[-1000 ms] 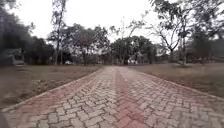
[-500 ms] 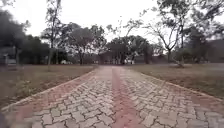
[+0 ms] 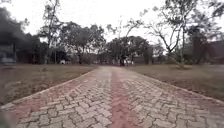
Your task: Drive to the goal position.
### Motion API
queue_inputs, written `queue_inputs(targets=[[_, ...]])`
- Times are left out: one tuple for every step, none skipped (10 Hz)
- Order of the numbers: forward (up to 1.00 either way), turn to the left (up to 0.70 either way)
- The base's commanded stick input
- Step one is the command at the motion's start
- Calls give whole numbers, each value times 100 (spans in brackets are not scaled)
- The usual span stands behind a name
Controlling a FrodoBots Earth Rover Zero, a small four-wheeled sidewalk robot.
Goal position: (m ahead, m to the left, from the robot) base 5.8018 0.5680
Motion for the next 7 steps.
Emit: queue_inputs(targets=[[70, 0], [70, 0], [70, 0], [70, 0], [70, 0], [70, 0], [70, 0]])
